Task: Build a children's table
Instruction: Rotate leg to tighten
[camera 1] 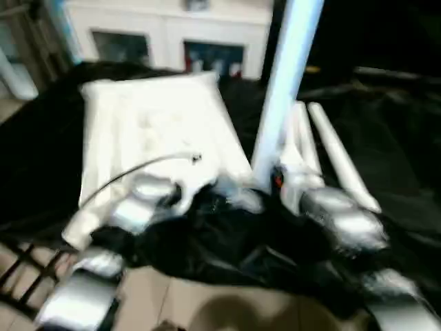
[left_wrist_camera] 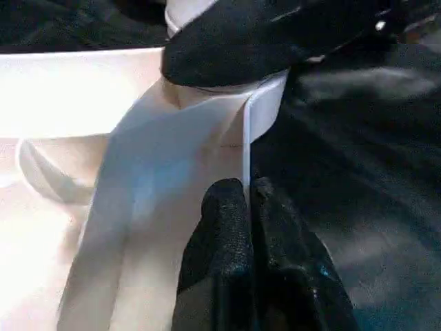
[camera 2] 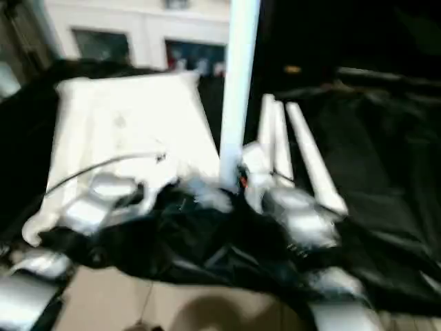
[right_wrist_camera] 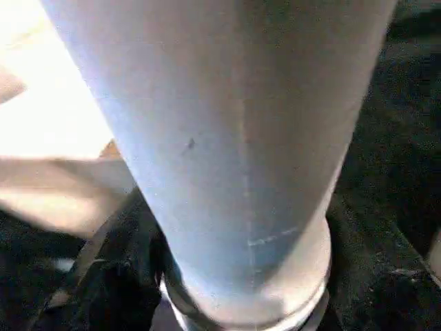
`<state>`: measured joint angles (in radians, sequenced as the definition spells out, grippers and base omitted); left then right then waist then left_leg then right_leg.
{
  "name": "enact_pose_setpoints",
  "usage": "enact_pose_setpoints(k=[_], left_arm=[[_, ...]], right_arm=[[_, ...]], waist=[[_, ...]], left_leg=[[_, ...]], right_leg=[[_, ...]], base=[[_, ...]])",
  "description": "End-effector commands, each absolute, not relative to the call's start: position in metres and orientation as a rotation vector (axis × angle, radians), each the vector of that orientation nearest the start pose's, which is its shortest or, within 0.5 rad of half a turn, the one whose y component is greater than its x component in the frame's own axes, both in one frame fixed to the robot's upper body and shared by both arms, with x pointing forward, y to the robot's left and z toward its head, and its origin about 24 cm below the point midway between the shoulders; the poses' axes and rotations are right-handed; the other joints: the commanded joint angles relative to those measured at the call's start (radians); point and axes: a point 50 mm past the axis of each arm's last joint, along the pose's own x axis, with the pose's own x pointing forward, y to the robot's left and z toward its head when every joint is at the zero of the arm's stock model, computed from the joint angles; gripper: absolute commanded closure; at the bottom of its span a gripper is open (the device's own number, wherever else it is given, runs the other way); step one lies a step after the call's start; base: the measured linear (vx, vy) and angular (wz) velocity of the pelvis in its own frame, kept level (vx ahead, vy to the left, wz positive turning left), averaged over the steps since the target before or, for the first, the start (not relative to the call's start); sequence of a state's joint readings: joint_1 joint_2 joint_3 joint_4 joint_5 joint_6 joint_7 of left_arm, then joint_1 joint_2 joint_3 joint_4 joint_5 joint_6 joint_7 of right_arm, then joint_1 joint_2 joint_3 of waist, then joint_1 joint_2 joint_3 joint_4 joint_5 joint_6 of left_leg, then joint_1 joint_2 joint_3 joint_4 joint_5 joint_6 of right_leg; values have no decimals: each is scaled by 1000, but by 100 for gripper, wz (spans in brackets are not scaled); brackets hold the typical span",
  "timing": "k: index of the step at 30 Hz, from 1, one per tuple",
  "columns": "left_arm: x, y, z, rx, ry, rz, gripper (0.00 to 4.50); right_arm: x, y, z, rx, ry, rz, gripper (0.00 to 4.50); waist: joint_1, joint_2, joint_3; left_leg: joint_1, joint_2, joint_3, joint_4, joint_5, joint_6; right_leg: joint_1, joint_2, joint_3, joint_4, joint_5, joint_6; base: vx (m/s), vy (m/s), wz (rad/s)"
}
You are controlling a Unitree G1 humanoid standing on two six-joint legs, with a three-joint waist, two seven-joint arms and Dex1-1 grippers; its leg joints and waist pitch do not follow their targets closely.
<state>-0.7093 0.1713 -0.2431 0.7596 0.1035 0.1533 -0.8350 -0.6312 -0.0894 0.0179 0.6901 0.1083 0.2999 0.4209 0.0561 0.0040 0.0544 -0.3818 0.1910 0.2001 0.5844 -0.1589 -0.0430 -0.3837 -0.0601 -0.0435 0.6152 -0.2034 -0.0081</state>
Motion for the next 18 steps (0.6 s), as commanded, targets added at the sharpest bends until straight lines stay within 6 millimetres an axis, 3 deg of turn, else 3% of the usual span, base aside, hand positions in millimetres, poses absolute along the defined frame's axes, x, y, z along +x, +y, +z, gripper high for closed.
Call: enact_pose_setpoints(k=[1,2,5,6,9,14,18], left_arm=[[357,65,78,349,267,-973,450],[356,55,79,333,255,-976,450],[353,48,80,334,240,-1007,450],[352,47,80,337,238,-1012,450],[348,46,78,342,233,-1051,450],[343,52,77,351,221,-1120,450],[338,60,75,366,214,-1190,450]], right_arm=[[336,-87,7,57,558,478,178],[339,-73,11,62,529,503,178],[340,-63,16,69,492,553,178],[340,-62,17,78,490,558,122],[342,-61,21,134,475,584,108],[344,-65,24,102,448,635,67],[341,-71,31,99,425,759,53]], waist=[[-3,-4,-61],[-4,-2,-62],[0,-4,-65],[-1,-4,-65],[1,-4,-66],[0,-3,-64],[2,-1,-66]], left_leg=[[28,43,-30,-72,-283,-31],[30,45,-29,-70,-276,-30],[25,44,-27,-68,-251,-10],[23,43,-28,-69,-239,-5],[23,43,-25,-67,-215,13],[24,45,-27,-70,-253,5],[22,47,-26,-69,-223,19]], right_leg=[[21,-87,46,-91,-291,-188],[20,-89,46,-89,-271,-195],[26,-87,45,-86,-211,-200],[29,-86,45,-83,-192,-203],[30,-86,44,-79,-144,-220],[29,-89,44,-85,-204,-213],[32,-85,44,-79,-143,-220]], base=[[0,0,0],[0,0,0],[0,0,0],[0,0,0],[0,0,0],[0,0,0],[0,0,0]])
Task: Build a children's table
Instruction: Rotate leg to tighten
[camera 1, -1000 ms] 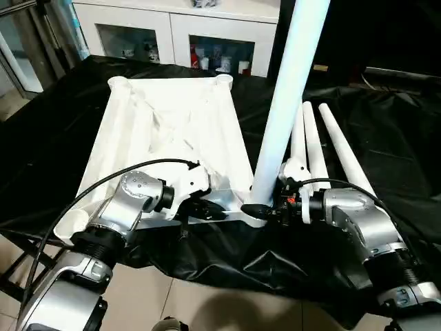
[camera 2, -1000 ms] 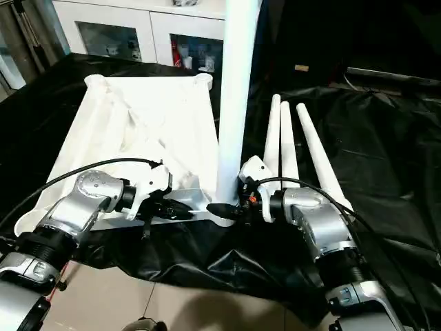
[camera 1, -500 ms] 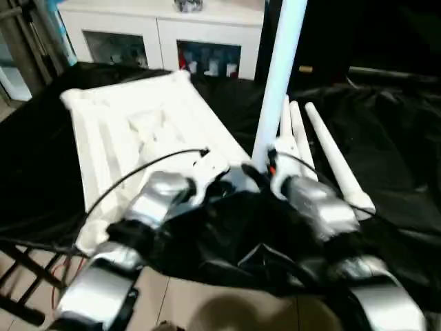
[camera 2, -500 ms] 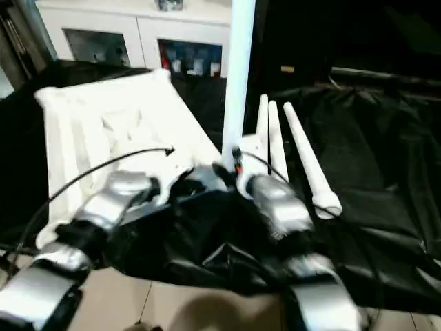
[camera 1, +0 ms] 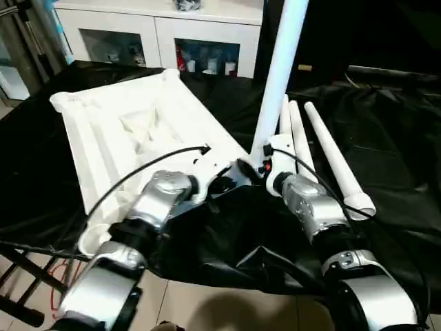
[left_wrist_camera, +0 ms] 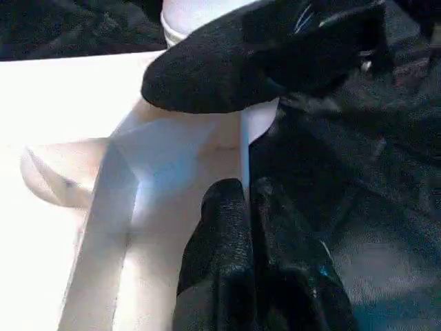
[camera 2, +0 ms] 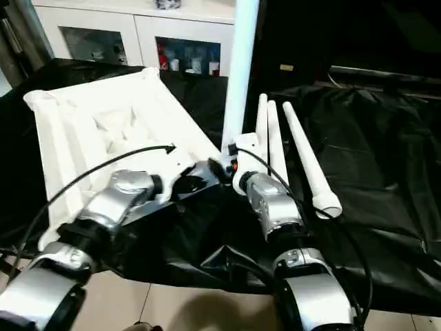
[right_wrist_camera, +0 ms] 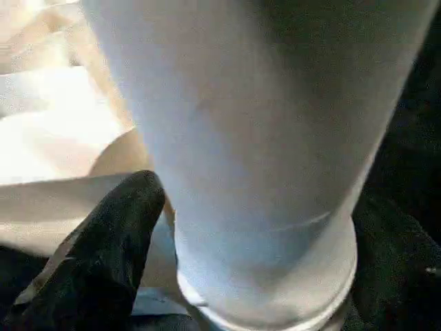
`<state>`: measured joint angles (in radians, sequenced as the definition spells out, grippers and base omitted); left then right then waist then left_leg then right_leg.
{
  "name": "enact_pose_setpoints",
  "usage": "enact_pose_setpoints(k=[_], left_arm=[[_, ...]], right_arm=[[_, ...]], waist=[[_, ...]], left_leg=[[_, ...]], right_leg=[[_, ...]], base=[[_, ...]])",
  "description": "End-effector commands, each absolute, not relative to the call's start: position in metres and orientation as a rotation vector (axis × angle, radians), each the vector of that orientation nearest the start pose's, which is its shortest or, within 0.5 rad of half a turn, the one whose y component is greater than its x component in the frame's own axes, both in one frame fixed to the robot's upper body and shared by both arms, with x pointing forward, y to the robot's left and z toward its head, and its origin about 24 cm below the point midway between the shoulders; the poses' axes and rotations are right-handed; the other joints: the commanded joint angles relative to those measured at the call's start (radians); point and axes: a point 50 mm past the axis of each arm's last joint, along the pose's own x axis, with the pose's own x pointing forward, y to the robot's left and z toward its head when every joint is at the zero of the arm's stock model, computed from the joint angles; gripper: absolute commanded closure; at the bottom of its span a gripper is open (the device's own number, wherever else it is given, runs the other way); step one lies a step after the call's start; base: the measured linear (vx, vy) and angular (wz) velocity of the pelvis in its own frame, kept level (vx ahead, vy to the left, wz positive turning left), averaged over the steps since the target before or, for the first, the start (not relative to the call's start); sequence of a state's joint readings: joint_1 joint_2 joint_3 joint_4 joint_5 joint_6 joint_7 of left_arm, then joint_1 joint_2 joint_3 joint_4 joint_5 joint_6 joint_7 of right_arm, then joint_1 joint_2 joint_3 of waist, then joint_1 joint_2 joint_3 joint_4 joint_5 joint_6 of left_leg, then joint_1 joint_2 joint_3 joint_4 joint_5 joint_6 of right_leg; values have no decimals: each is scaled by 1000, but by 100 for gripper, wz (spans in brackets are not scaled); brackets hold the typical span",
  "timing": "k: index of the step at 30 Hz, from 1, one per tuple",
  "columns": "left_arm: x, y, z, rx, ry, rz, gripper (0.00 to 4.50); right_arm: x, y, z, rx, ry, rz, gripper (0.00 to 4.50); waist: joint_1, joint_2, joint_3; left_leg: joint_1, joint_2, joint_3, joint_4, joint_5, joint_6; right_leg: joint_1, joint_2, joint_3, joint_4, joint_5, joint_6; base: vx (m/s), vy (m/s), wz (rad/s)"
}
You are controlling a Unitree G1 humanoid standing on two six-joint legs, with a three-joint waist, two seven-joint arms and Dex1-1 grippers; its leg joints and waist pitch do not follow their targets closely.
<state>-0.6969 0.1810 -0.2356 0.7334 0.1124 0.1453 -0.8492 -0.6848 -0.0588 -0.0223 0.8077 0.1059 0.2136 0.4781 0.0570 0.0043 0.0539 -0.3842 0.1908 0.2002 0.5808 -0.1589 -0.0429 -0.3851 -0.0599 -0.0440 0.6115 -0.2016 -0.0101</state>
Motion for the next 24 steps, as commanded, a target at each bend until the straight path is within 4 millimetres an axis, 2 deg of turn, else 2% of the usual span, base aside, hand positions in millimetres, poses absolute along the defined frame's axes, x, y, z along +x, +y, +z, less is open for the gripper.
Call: enact_pose_setpoints(k=[1,5,7,12,13,16,19,21,24], left_arm=[[338,61,75,363,217,-1198,450],[335,76,73,357,243,-1246,450],[334,78,73,358,244,-1255,450],[330,90,75,367,255,-1327,450],[328,99,74,378,287,-1363,450],[326,108,74,380,313,-1402,450],[324,114,75,385,335,-1434,450],[323,116,74,393,345,-1443,450],[323,118,75,393,346,-1443,450]], right_arm=[[340,-73,33,88,415,789,53],[331,-91,45,48,387,986,53],[328,-95,46,43,389,1015,53],[315,-112,49,-5,420,1154,53],[309,-120,50,-14,440,1194,53],[305,-127,52,-9,459,1223,53],[303,-129,52,-15,470,1241,86],[302,-129,53,-19,474,1250,89],[300,-127,52,-20,479,1258,126]], waist=[[3,-3,-66],[11,-1,-68],[17,-2,-68],[32,-4,-66],[33,0,-64],[34,-2,-65],[34,0,-65],[34,1,-66],[35,0,-67]], left_leg=[[24,47,-25,-64,-207,27],[23,49,-22,-61,-172,48],[22,50,-21,-60,-171,54],[27,52,-20,-60,-199,41],[26,53,-21,-62,-202,38],[27,52,-21,-63,-213,31],[28,53,-22,-63,-214,26],[28,53,-22,-63,-210,22],[26,52,-22,-62,-199,23]], right_leg=[[37,-86,44,-72,-112,-223],[40,-82,42,-64,-43,-242],[41,-82,41,-63,-40,-245],[37,-85,42,-70,-113,-235],[34,-85,42,-70,-123,-233],[33,-85,43,-71,-141,-228],[31,-85,42,-70,-139,-234],[31,-86,42,-69,-128,-238],[33,-85,42,-66,-103,-243]], base=[[0,0,0],[0,0,0],[0,0,0],[0,0,0],[0,0,0],[0,0,0],[0,0,0],[0,0,0],[0,0,0]])
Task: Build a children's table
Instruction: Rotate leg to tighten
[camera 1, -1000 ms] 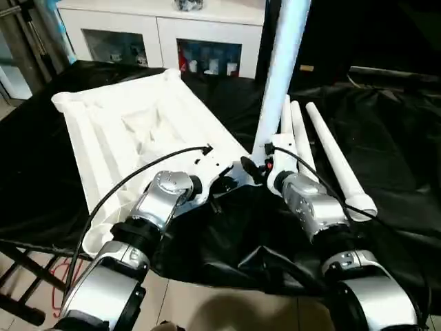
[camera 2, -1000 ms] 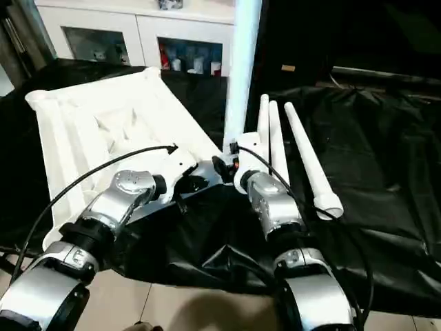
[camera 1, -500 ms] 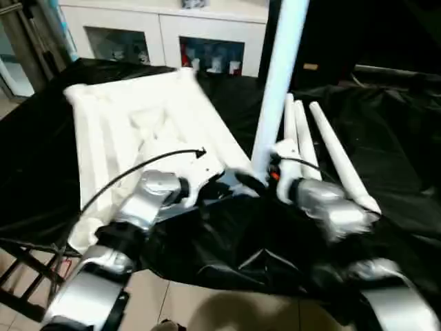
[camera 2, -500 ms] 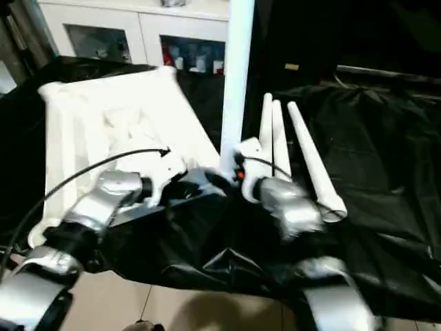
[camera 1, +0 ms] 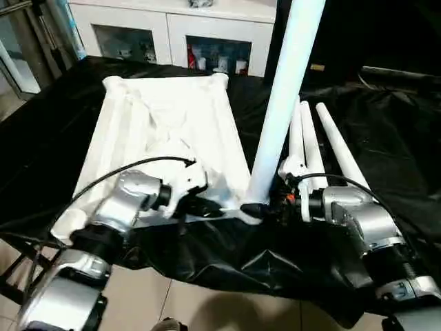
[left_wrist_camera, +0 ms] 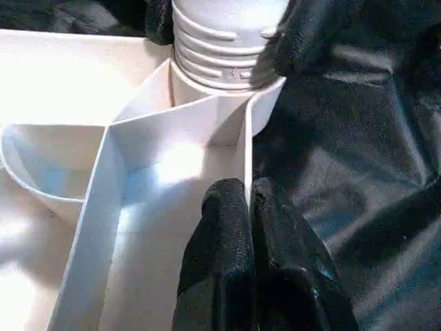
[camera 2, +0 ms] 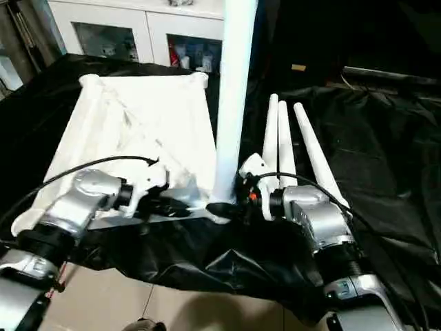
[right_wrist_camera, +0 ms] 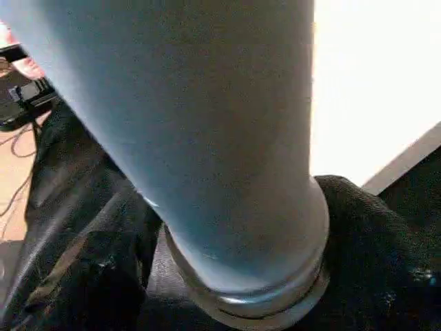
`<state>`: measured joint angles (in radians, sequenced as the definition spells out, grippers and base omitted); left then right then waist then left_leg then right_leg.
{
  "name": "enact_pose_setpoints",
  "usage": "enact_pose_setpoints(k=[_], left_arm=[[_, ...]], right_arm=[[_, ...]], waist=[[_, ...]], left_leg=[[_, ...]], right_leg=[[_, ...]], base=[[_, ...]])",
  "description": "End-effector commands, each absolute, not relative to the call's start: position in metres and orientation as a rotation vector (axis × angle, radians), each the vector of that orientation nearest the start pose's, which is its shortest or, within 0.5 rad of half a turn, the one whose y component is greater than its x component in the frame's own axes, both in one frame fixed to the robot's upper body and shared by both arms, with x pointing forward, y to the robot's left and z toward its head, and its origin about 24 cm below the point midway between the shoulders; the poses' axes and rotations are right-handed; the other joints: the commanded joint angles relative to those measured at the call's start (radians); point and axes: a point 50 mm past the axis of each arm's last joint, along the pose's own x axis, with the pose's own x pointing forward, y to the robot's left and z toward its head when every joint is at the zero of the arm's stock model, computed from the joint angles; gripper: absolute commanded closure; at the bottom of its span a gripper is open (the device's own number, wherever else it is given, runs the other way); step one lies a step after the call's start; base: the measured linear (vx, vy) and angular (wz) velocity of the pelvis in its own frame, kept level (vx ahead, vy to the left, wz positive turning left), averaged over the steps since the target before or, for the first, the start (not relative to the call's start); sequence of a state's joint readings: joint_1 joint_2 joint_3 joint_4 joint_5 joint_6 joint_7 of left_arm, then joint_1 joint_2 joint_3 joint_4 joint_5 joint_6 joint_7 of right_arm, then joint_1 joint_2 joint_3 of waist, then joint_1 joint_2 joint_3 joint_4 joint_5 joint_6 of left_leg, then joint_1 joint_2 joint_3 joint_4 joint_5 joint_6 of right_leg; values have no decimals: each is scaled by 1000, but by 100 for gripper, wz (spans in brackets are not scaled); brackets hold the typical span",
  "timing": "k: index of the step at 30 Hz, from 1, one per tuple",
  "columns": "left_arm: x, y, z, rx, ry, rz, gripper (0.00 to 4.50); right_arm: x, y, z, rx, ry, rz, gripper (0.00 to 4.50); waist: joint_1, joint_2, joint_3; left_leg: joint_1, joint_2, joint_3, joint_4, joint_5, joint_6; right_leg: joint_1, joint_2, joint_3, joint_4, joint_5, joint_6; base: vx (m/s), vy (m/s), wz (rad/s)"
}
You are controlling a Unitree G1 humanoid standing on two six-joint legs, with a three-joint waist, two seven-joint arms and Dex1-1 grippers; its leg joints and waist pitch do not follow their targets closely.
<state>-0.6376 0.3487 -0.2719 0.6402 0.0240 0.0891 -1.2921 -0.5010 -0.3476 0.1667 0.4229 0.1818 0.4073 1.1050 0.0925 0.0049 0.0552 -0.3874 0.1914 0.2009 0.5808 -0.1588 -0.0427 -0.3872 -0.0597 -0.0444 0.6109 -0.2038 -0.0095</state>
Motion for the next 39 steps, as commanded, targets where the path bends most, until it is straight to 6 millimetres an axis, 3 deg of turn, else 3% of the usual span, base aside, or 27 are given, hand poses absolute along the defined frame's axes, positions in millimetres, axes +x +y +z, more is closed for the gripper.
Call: enact_pose_setpoints(k=[1,7,9,10,12,14,18,22,26,31,34,35,36,39], left_arm=[[323,118,75,393,345,-1443,450],[328,115,76,384,317,-1379,450],[334,111,78,374,303,-1305,450],[337,109,78,369,300,-1267,450],[343,103,80,358,289,-1189,450],[348,99,81,338,280,-1130,450],[362,84,85,293,267,-940,450],[363,76,86,286,258,-898,450],[357,67,84,295,250,-940,450],[352,70,81,315,249,-1015,450],[350,73,80,322,251,-1050,450],[347,76,79,331,259,-1100,450],[345,80,77,339,269,-1132,450],[341,86,76,365,273,-1187,450]], right_arm=[[300,-126,52,-19,479,1257,130],[301,-114,43,-6,466,1199,156],[308,-108,36,-8,459,1086,158],[314,-106,33,-3,462,1012,159],[322,-100,27,27,472,884,160],[326,-93,26,59,466,834,162],[335,-67,24,91,450,703,162],[339,-55,25,81,424,644,162],[340,-46,26,85,409,684,112],[341,-53,27,27,388,724,60],[341,-57,28,15,377,748,60],[339,-62,29,-12,359,804,60],[337,-67,30,-12,355,854,60],[331,-77,33,-19,346,955,60]], waist=[[0,0,-69],[-2,-1,-67],[-6,-1,-66],[-12,3,-65],[-25,-1,-62],[-34,2,-63],[-37,3,-67],[-35,4,-71],[-35,0,-71],[-34,1,-69],[-36,2,-70],[-36,2,-71],[-37,9,-71],[-30,7,-73]], left_leg=[[30,51,-22,-62,-194,24],[31,51,-23,-63,-211,14],[31,50,-24,-64,-222,5],[32,49,-25,-65,-236,-9],[27,46,-30,-70,-256,-28],[34,46,-28,-66,-270,-28],[34,43,-27,-64,-243,-24],[28,43,-25,-61,-188,0],[28,43,-24,-61,-190,20],[28,44,-24,-62,-198,23],[27,44,-25,-61,-185,30],[27,44,-25,-61,-183,32],[26,44,-24,-60,-188,36],[24,47,-23,-56,-163,60]], right_leg=[[35,-85,41,-64,-97,-244],[32,-88,43,-67,-123,-242],[31,-88,43,-69,-146,-236],[27,-90,44,-71,-171,-238],[32,-89,43,-73,-223,-226],[27,-89,46,-80,-238,-218],[30,-86,45,-76,-183,-229],[36,-83,44,-67,-86,-238],[38,-84,43,-68,-69,-245],[39,-86,44,-68,-80,-242],[40,-84,43,-65,-59,-246],[40,-84,43,-65,-54,-248],[42,-83,42,-66,-42,-249],[45,-80,41,-57,30,-260]], base=[[0,0,0],[0,0,0],[0,0,0],[0,0,0],[0,0,0],[0,0,0],[0,0,0],[0,0,0],[0,0,0],[0,0,0],[0,0,0],[0,0,0],[0,0,0],[0,0,0]])
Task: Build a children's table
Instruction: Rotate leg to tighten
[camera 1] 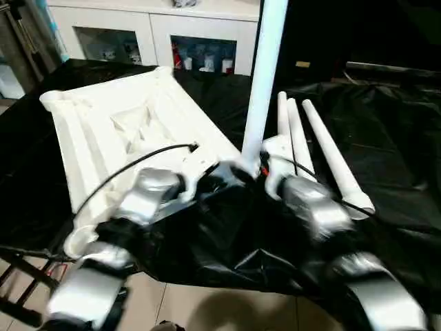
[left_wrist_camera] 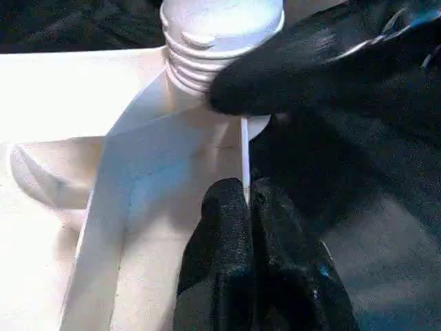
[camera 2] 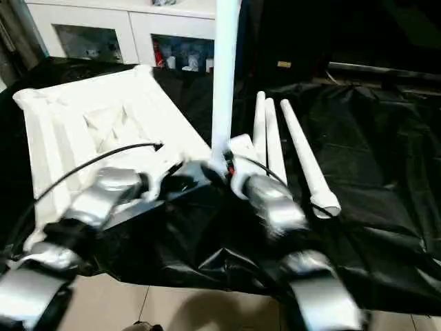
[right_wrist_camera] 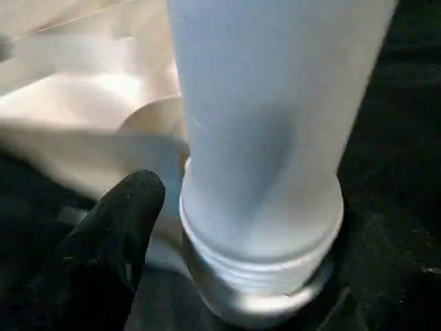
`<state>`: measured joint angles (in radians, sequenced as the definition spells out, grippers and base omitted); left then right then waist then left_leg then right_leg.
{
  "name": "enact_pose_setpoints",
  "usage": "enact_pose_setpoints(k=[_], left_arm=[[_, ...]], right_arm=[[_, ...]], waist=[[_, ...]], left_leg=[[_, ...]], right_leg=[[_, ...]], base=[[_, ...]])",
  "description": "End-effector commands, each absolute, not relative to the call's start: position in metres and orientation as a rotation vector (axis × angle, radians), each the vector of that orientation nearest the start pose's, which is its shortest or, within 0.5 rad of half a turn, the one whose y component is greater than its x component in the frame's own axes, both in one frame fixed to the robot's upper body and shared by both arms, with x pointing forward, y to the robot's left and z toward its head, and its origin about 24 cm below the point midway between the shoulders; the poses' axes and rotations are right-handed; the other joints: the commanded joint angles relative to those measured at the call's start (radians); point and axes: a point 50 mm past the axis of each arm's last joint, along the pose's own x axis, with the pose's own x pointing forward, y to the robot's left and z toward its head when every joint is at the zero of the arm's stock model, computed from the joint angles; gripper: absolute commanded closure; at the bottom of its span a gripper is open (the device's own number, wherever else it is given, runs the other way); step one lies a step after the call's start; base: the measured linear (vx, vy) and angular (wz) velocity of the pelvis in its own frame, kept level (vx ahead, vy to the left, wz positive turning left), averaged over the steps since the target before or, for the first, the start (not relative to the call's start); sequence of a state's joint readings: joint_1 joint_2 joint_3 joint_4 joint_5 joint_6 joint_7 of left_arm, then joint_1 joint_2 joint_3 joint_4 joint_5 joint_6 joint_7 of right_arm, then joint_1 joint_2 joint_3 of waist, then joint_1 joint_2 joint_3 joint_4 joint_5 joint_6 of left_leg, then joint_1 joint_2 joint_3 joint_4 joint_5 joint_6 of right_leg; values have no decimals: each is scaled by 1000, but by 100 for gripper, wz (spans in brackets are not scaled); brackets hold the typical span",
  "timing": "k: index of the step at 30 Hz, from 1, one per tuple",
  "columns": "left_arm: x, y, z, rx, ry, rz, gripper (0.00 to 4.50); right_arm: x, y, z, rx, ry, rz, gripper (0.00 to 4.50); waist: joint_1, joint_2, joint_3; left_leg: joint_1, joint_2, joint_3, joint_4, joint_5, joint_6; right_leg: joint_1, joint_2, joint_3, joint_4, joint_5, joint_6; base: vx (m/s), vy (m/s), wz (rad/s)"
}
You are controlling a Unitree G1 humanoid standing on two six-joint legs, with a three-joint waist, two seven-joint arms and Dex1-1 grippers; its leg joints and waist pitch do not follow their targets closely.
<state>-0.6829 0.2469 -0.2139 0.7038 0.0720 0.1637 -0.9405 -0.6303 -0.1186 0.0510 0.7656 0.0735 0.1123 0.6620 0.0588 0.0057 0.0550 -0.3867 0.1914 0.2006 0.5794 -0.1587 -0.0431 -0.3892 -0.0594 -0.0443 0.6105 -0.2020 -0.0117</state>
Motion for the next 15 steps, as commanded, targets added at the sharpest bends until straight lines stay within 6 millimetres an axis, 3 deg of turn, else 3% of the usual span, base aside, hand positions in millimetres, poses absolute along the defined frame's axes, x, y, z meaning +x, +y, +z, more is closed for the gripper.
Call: enact_pose_setpoints(k=[1,7,15], left_arm=[[340,88,76,359,280,-1207,450],[332,104,78,360,305,-1332,450],[324,120,77,388,353,-1426,450]], right_arm=[[328,-80,34,-25,350,998,60],[312,-109,39,-63,376,1165,60],[306,-125,44,-97,396,1215,60]], waist=[[5,8,-72],[24,7,-68],[31,5,-67]], left_leg=[[24,47,-22,-56,-168,62],[32,52,-21,-59,-226,36],[31,52,-23,-62,-228,21]], right_leg=[[45,-80,39,-57,21,-265],[40,-83,42,-65,-89,-252],[36,-84,42,-66,-115,-244]], base=[[0,0,0],[0,0,0],[0,0,0]])
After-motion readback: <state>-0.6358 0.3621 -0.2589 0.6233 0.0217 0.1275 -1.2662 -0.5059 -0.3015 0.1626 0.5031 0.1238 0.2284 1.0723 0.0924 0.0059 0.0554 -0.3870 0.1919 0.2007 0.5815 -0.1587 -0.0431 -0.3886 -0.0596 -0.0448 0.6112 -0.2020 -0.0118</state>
